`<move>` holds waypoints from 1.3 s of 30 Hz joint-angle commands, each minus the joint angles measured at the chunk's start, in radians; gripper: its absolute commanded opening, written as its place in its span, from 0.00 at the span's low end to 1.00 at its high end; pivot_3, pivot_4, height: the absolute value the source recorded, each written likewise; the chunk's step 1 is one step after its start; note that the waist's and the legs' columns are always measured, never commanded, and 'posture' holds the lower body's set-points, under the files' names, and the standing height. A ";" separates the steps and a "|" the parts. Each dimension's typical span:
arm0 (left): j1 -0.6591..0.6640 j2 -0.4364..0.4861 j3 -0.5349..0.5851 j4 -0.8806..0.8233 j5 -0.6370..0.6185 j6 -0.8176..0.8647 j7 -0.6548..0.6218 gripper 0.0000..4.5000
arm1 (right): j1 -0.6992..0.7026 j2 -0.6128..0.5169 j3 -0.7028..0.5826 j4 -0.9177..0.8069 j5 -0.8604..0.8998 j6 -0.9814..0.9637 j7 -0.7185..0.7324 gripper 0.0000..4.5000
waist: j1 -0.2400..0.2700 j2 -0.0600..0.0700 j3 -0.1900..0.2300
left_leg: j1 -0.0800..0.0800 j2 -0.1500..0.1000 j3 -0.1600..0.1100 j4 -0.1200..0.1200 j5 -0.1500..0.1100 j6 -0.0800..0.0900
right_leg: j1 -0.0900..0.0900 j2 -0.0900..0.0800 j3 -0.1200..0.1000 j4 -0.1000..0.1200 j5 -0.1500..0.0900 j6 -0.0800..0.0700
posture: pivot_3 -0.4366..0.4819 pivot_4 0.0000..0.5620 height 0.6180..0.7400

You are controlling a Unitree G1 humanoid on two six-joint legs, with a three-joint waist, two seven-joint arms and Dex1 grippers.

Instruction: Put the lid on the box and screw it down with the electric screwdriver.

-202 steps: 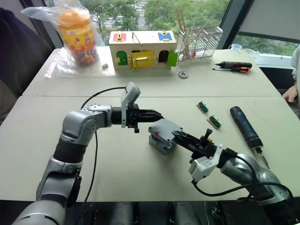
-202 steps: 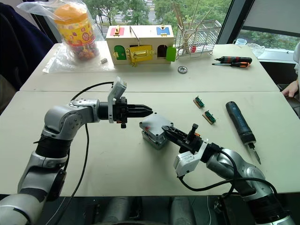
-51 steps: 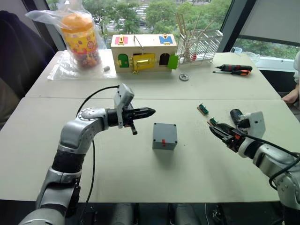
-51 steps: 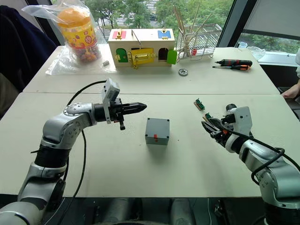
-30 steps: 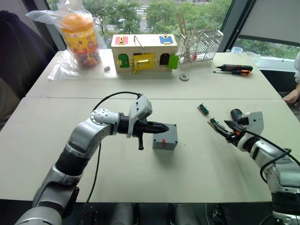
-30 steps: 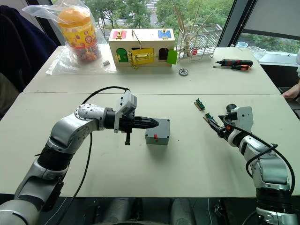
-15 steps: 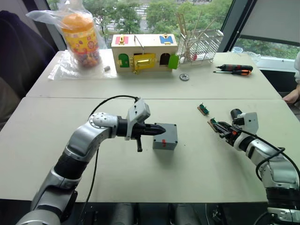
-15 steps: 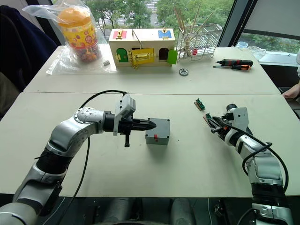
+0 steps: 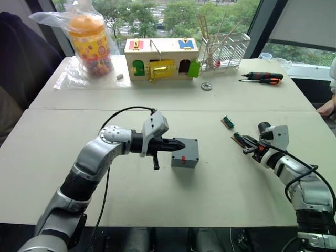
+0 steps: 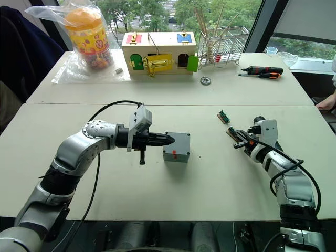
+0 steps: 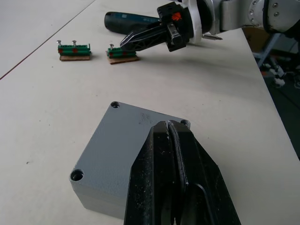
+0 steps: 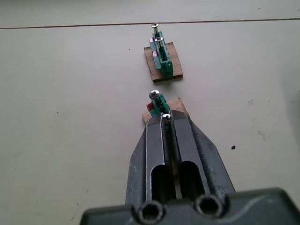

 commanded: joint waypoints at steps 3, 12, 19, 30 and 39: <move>-0.012 -0.006 -0.001 -0.008 0.003 -0.026 -0.007 0.00 | -0.015 0.004 -0.047 -0.057 0.032 0.006 -0.018 0.02 | 0.000 0.000 0.000 | 0.000 0.000 0.000 0.000 0.000 0.000 | 0.000 0.000 0.000 0.000 0.000 0.000 | 0.48 0.27 0.71; -0.050 0.028 0.062 0.076 0.017 -0.049 0.009 0.00 | -0.032 0.003 -0.088 -0.212 0.089 0.055 -0.061 0.02 | -0.001 0.000 0.000 | 0.000 0.000 0.000 0.000 0.000 0.000 | 0.000 0.000 0.000 0.000 0.000 0.000 | 0.48 0.27 0.71; -0.027 0.102 0.144 0.086 -0.043 -0.010 -0.035 0.00 | -0.049 0.007 0.016 -0.432 0.259 0.216 0.024 0.02 | -0.002 0.001 0.001 | 0.000 0.000 0.000 -0.001 0.000 0.000 | -0.001 0.001 0.000 0.000 0.000 0.000 | 0.48 0.27 0.71; 0.058 0.147 0.144 -0.003 -0.067 0.024 -0.037 0.00 | -0.040 -0.013 0.175 -0.481 0.257 0.251 0.089 0.02 | 0.000 0.001 0.001 | 0.000 0.000 0.000 0.000 0.000 0.000 | -0.001 0.000 0.000 0.000 0.000 0.000 | 0.48 0.27 0.71; 0.058 0.134 0.136 -0.007 -0.056 0.029 -0.014 0.00 | -0.071 -0.009 0.208 -0.417 0.210 0.213 0.124 0.02 | 0.000 0.001 0.001 | 0.000 0.000 0.000 0.000 0.000 0.000 | -0.001 0.000 0.000 0.000 0.000 0.000 | 0.48 0.27 0.71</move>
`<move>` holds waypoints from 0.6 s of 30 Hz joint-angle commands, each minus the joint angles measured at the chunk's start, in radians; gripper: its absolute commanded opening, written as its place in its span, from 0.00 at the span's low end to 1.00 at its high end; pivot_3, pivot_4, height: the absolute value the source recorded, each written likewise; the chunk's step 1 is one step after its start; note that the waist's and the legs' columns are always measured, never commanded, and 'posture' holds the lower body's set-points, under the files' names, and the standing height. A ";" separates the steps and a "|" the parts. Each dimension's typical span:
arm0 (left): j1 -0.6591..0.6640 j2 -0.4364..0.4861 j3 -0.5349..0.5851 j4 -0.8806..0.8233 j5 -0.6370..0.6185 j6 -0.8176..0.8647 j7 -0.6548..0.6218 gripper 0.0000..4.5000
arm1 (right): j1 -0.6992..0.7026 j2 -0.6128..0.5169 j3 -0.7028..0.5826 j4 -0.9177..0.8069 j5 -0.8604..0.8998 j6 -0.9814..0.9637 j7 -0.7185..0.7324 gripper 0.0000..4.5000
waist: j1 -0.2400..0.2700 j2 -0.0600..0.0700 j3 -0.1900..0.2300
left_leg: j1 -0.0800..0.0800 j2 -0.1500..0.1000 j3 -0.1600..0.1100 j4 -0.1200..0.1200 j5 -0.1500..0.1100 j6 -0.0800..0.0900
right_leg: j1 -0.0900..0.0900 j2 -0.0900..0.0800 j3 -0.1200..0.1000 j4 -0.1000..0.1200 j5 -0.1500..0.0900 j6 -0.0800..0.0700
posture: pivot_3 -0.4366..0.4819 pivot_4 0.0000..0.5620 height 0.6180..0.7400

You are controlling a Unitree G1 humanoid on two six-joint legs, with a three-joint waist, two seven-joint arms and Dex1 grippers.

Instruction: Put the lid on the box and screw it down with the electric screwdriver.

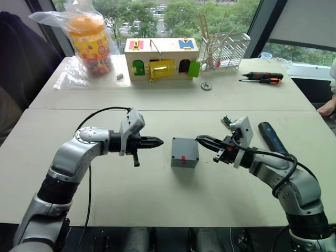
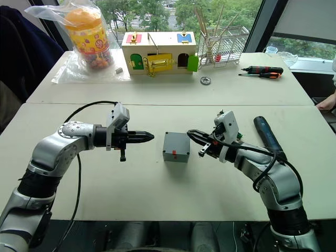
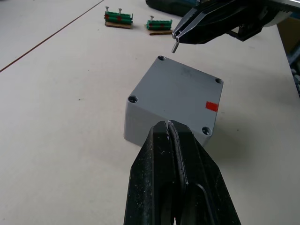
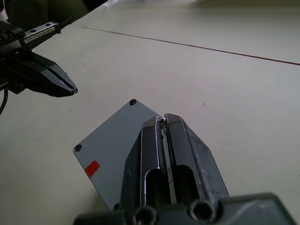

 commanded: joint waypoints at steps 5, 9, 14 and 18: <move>-0.015 -0.002 0.008 -0.022 -0.004 -0.009 0.009 0.00 | -0.035 -0.002 0.010 0.046 -0.043 -0.059 0.038 0.02 | -0.001 0.000 0.000 | 0.000 0.000 0.000 0.000 0.000 0.000 | 0.000 0.000 0.000 0.000 0.000 0.000 | 0.48 0.27 0.71; -0.008 -0.005 0.011 -0.024 0.000 -0.018 0.018 0.00 | -0.029 -0.002 0.017 0.064 -0.059 -0.077 0.051 0.02 | 0.000 0.000 0.000 | 0.000 0.000 0.000 0.000 0.000 0.000 | 0.000 0.000 0.000 0.000 0.000 0.000 | 0.48 0.27 0.71; -0.005 -0.003 0.010 -0.026 -0.001 -0.021 0.022 0.00 | -0.030 0.002 0.021 0.080 -0.074 -0.088 0.057 0.02 | 0.000 0.000 0.000 | 0.000 0.000 0.000 0.000 0.000 0.000 | 0.000 0.000 0.000 0.000 0.000 0.000 | 0.48 0.27 0.71; -0.008 -0.006 0.008 -0.019 0.002 -0.028 0.024 0.00 | -0.030 0.005 0.027 0.094 -0.085 -0.097 0.060 0.02 | -0.001 0.000 0.000 | 0.000 0.000 0.000 0.000 0.000 0.000 | 0.000 0.000 0.000 0.000 0.000 0.000 | 0.48 0.27 0.71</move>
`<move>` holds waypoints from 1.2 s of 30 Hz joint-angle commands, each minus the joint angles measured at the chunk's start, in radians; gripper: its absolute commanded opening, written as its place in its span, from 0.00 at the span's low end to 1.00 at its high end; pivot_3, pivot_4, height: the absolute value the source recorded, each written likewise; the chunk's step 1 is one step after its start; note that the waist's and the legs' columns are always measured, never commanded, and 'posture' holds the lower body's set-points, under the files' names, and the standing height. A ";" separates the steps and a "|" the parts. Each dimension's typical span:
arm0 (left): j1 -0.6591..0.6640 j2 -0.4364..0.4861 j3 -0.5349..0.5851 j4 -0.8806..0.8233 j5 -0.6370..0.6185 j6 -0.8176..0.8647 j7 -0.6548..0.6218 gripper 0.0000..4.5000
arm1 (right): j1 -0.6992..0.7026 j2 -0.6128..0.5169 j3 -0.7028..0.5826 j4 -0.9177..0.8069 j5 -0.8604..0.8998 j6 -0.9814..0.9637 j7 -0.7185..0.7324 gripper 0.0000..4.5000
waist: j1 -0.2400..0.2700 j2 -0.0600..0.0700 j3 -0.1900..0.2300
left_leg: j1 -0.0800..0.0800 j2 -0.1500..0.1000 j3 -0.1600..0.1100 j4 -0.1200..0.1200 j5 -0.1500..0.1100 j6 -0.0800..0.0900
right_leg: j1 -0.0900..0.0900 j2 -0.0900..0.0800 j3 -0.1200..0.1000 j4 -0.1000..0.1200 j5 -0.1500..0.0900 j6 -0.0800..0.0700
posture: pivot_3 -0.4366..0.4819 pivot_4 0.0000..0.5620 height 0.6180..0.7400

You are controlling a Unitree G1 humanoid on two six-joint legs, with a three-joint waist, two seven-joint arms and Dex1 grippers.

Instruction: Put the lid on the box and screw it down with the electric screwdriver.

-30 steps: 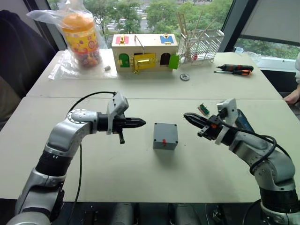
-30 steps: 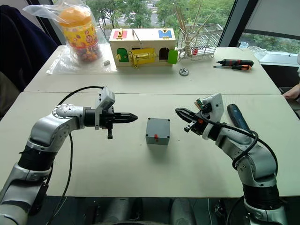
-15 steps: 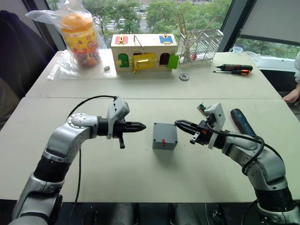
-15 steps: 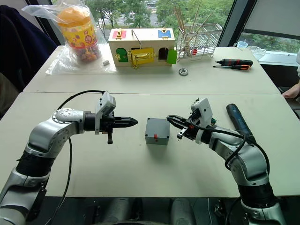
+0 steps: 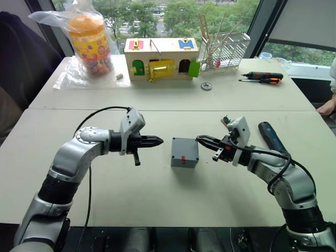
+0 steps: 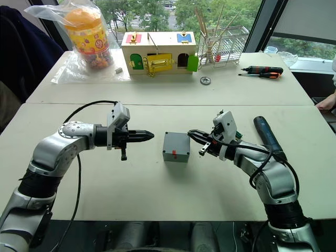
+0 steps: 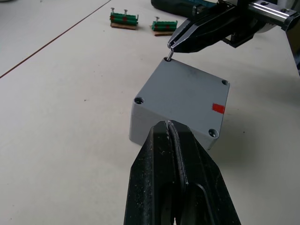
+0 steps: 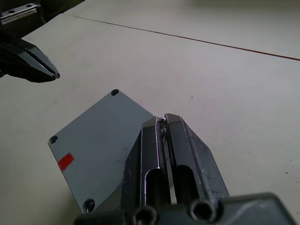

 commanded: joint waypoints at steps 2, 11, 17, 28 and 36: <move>-0.008 -0.005 0.008 -0.017 0.000 -0.023 0.003 0.00 | -0.011 0.005 -0.002 -0.005 -0.013 -0.025 0.005 0.02 | 0.000 0.000 0.000 | 0.000 0.000 0.000 0.000 0.000 0.000 | 0.000 0.000 0.000 0.000 0.000 0.000 | 0.48 0.27 0.71; -0.006 -0.015 0.000 -0.007 0.008 -0.035 0.008 0.00 | -0.028 0.018 0.020 0.009 -0.028 -0.026 0.007 0.02 | 0.000 0.000 0.000 | 0.000 0.000 0.000 0.000 0.000 0.000 | 0.000 0.000 0.000 0.000 0.000 0.000 | 0.48 0.27 0.71; 0.001 -0.014 -0.002 -0.008 0.008 -0.038 0.006 0.00 | -0.033 0.011 0.024 0.015 -0.046 -0.035 0.012 0.22 | 0.000 0.000 0.000 | 0.000 0.000 0.000 0.000 0.000 0.000 | 0.000 0.000 0.000 0.000 0.000 0.000 | 0.48 0.27 0.71; -0.054 -0.045 0.037 0.023 -0.036 -0.045 -0.014 0.00 | -0.083 -0.091 -0.236 -0.055 0.120 0.161 -0.033 0.98 | 0.002 0.000 0.001 | 0.000 0.000 0.000 0.000 0.000 0.000 | 0.000 0.000 0.000 0.000 0.000 0.000 | 0.48 0.27 0.71; -0.161 -0.108 -0.065 0.005 0.005 -0.161 -0.089 0.00 | -0.102 -0.587 -0.274 0.237 -0.006 0.281 0.122 0.99 | 0.000 0.001 0.001 | 0.000 -0.001 0.000 0.000 -0.001 0.001 | 0.001 -0.001 0.000 -0.002 0.000 0.000 | 0.48 0.27 0.71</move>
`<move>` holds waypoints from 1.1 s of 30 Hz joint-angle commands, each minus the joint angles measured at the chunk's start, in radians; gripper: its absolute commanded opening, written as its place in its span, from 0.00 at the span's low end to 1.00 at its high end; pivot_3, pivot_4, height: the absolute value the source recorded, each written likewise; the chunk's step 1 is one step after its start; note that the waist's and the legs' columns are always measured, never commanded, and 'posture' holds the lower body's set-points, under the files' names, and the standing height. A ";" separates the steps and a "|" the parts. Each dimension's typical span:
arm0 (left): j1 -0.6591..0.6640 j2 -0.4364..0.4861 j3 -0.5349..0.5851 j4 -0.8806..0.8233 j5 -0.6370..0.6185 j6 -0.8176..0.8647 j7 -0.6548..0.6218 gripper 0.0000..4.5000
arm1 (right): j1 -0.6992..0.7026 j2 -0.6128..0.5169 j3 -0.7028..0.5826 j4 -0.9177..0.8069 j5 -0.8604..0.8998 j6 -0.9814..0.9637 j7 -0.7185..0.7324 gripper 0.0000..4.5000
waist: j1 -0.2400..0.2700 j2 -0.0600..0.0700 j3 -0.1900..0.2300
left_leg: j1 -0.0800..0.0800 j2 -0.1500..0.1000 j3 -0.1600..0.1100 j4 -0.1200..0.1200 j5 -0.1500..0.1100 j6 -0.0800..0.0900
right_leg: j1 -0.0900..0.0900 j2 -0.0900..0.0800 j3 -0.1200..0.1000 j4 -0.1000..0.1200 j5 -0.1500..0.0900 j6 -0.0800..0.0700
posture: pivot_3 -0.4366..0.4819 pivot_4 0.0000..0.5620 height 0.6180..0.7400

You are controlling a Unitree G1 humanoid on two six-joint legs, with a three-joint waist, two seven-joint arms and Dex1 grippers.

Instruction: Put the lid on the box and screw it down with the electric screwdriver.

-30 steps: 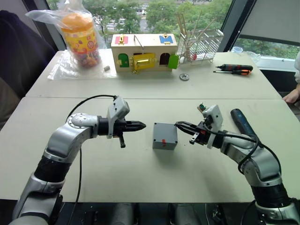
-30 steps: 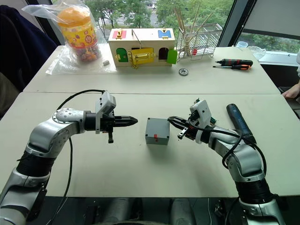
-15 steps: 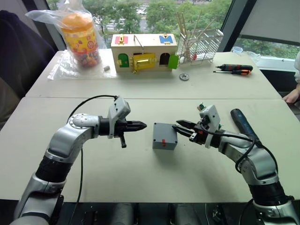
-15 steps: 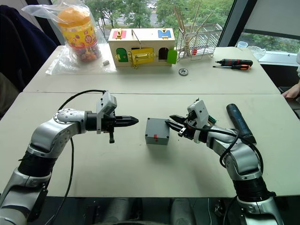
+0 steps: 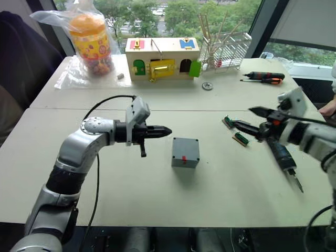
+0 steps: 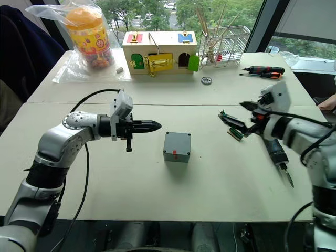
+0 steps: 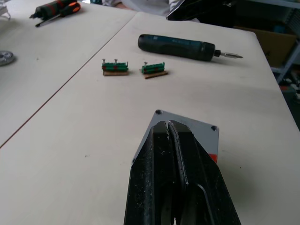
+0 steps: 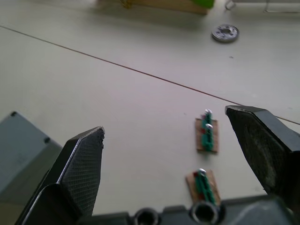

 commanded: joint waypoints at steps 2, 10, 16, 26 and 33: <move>-0.038 -0.052 -0.088 -0.054 0.035 -0.081 -0.037 0.00 | 0.009 -0.197 0.069 0.178 -0.065 0.063 0.143 0.99 | -0.002 0.000 0.000 | 0.000 0.000 0.000 0.000 0.000 0.000 | 0.000 0.000 0.000 0.000 0.000 0.000 | 0.48 0.27 0.71; 0.023 -0.058 -0.195 -0.179 0.072 -0.093 -0.045 0.00 | 0.005 -0.325 0.259 0.384 -0.109 0.077 0.401 0.99 | -0.006 0.002 0.001 | 0.000 0.001 0.001 -0.001 0.000 0.000 | -0.001 0.000 0.001 0.000 0.000 0.000 | 0.48 0.27 0.71; 0.059 -0.062 -0.198 -0.241 0.062 -0.049 -0.004 0.00 | -0.125 -0.278 0.387 0.538 -0.197 0.026 0.498 0.99 | -0.003 0.004 0.002 | 0.000 0.001 0.001 0.001 0.000 0.000 | -0.001 -0.001 0.001 0.000 0.000 0.000 | 0.48 0.27 0.71; 0.080 -0.052 -0.205 -0.267 0.077 -0.020 0.043 0.00 | -0.444 -0.091 0.619 0.959 -0.484 -0.205 0.638 0.99 | 0.000 0.008 0.004 | 0.000 0.000 0.001 0.001 0.000 0.000 | -0.001 0.000 0.000 0.000 0.000 0.000 | 0.48 0.27 0.71; 0.090 -0.051 -0.205 -0.268 0.079 -0.015 0.068 0.00 | -0.550 -0.021 0.706 1.140 -0.640 -0.337 0.748 0.99 | -0.003 0.008 0.004 | 0.000 0.001 0.001 0.001 0.001 -0.001 | 0.000 0.000 0.000 0.000 0.000 0.000 | 0.48 0.27 0.71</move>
